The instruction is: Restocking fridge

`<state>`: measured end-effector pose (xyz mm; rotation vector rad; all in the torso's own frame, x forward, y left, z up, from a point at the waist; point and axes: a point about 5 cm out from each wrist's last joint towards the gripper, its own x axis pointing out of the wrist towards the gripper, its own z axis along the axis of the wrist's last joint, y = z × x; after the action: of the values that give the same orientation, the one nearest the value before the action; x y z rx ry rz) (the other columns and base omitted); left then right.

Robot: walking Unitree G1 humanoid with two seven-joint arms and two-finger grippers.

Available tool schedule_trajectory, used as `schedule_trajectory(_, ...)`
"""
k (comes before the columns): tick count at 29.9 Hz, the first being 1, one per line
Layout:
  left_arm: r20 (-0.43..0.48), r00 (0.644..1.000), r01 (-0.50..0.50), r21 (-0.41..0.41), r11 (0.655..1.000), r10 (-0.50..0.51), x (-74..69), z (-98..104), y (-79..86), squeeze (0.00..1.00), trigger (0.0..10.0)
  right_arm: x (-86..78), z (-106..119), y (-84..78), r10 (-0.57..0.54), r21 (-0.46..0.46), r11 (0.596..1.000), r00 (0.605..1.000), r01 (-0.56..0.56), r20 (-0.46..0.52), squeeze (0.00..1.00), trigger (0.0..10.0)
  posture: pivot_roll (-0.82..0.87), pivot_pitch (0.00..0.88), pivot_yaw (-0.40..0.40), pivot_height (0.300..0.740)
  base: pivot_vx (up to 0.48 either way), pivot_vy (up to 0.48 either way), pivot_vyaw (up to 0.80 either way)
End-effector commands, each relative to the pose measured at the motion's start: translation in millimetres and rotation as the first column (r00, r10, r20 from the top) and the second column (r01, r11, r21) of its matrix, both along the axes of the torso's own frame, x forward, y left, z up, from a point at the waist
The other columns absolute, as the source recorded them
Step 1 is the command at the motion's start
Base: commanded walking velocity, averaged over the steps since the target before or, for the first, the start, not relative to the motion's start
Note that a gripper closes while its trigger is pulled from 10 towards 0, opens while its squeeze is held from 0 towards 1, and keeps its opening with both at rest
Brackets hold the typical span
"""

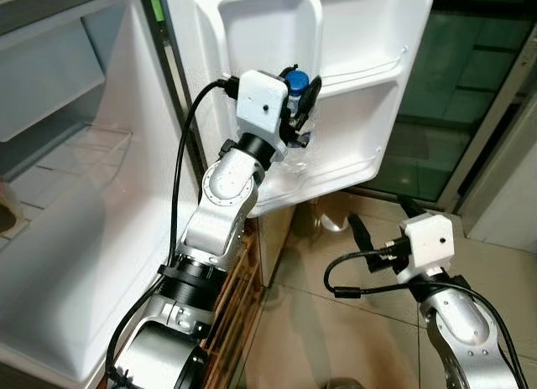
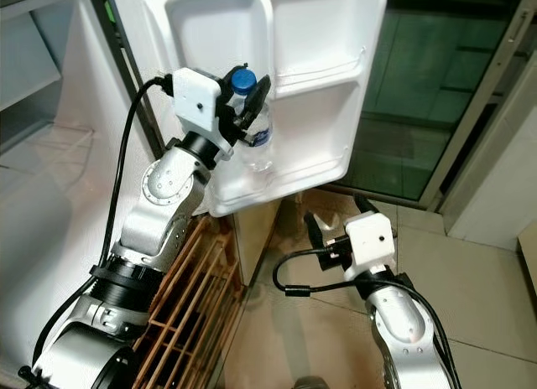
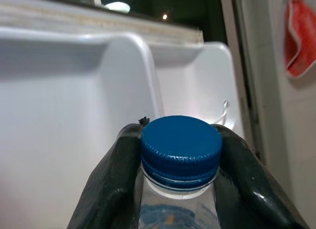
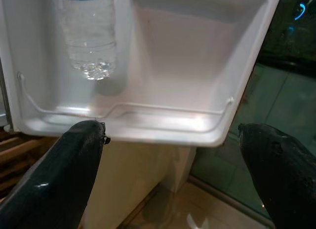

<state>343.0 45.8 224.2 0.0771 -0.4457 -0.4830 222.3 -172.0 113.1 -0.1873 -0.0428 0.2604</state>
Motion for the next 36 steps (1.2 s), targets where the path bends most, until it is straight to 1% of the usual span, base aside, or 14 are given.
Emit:
schedule_trajectory(1,0.083,0.997,-0.005,0.016,1.0,0.004,0.0,11.6,-5.4,0.0,10.0,-3.9,3.8,5.2,0.01,0.006,1.0,1.0,-0.01,0.007,0.0,10.0,-0.24,0.019,0.108,0.74,0.0,0.0,0.0)
schedule_trajectory(7,0.105,0.994,-0.026,0.061,0.998,0.02,0.7,4.3,-8.8,0.0,10.0,-8.4,2.1,7.8,0.007,0.013,1.0,1.0,-0.007,-0.005,0.0,10.0,-0.24,0.037,0.116,0.74,0.0,0.0,0.0)
schedule_trajectory(14,0.172,0.985,-0.048,0.127,0.991,0.025,0.4,-6.7,-13.9,0.0,10.0,-16.7,1.6,8.4,-0.005,0.021,1.0,1.0,0.006,-0.02,0.0,10.0,-0.26,0.062,0.12,0.74,0.0,0.0,0.0)
schedule_trajectory(16,0.172,0.985,-0.048,0.127,0.991,0.025,0.4,-6.7,-13.9,0.0,10.0,-16.7,1.6,8.4,-0.005,0.021,1.0,1.0,0.006,-0.02,0.0,10.0,-0.26,0.062,0.12,0.74,0.0,0.0,0.0)
schedule_trajectory(20,0.166,0.984,-0.091,0.141,0.986,0.067,6.9,-12.9,-11.1,0.0,10.0,-20.8,0.5,8.0,-0.008,0.02,1.0,1.0,0.009,-0.031,0.0,10.0,-0.27,0.068,0.12,0.74,0.0,0.0,0.0)
schedule_trajectory(21,0.153,0.984,-0.117,0.141,0.983,0.096,11.1,-15.2,-7.7,0.0,10.0,-21.7,0.7,8.0,-0.008,0.02,1.0,0.999,0.008,-0.031,0.0,10.0,-0.27,0.069,0.121,0.74,0.0,0.0,0.0)
schedule_trajectory(22,0.153,0.984,-0.117,0.141,0.983,0.096,11.1,-15.2,-7.7,0.0,10.0,-21.7,0.7,8.0,-0.008,0.02,1.0,0.999,0.008,-0.031,0.0,10.0,-0.27,0.069,0.121,0.74,0.0,0.0,0.0)
schedule_trajectory(23,0.128,0.983,-0.148,0.129,0.981,0.131,16.2,-17.5,-3.1,0.0,10.0,-22.7,2.0,8.4,-0.003,0.019,1.0,1.0,0.004,-0.031,0.0,10.0,-0.27,0.071,0.12,0.74,0.0,0.0,0.0)
schedule_trajectory(25,0.107,0.98,-0.179,0.125,0.976,0.166,20.9,-19.5,1.1,0.0,10.0,-23.1,3.6,9.0,0.003,0.016,1.0,1.0,-0.003,-0.028,0.0,10.0,-0.27,0.071,0.12,0.74,0.0,0.0,0.0)
schedule_trajectory(28,0.084,0.977,-0.204,0.111,0.973,0.195,25.4,-21.1,5.1,0.0,10.0,-23.9,4.4,8.9,0.006,0.013,1.0,1.0,-0.006,-0.029,0.0,10.0,-0.28,0.068,0.116,0.74,0.0,0.0,0.0)
schedule_trajectory(29,0.054,0.973,-0.23,0.1,0.968,0.226,30.2,-22.6,9.7,0.0,10.0,-24.3,4.3,8.4,0.009,0.01,1.0,0.999,-0.009,-0.031,0.0,10.0,-0.28,0.064,0.114,0.74,0.0,0.0,0.0)
schedule_trajectory(33,0.019,0.966,-0.258,0.102,0.961,0.257,35.3,-25.1,13.5,0.0,10.0,-24.1,4.3,7.8,0.011,0.006,1.0,0.999,-0.011,-0.033,0.0,10.0,-0.28,0.059,0.108,0.74,0.0,0.0,0.0)
schedule_trajectory(35,-0.041,0.96,-0.271,0.088,0.958,0.276,39.9,-28.1,15.9,0.0,10.0,-23.8,5.0,7.3,0.014,0.002,1.0,0.999,-0.014,-0.033,0.0,10.0,-0.29,0.056,0.106,0.74,0.0,0.0,0.0)
schedule_trajectory(36,-0.094,0.955,-0.277,0.074,0.958,0.283,42.9,-30.6,17.1,0.0,10.0,-23.5,5.6,6.8,0.016,-0.001,1.0,0.999,-0.016,-0.033,0.0,10.0,-0.29,0.055,0.104,0.74,0.0,0.0,0.0)
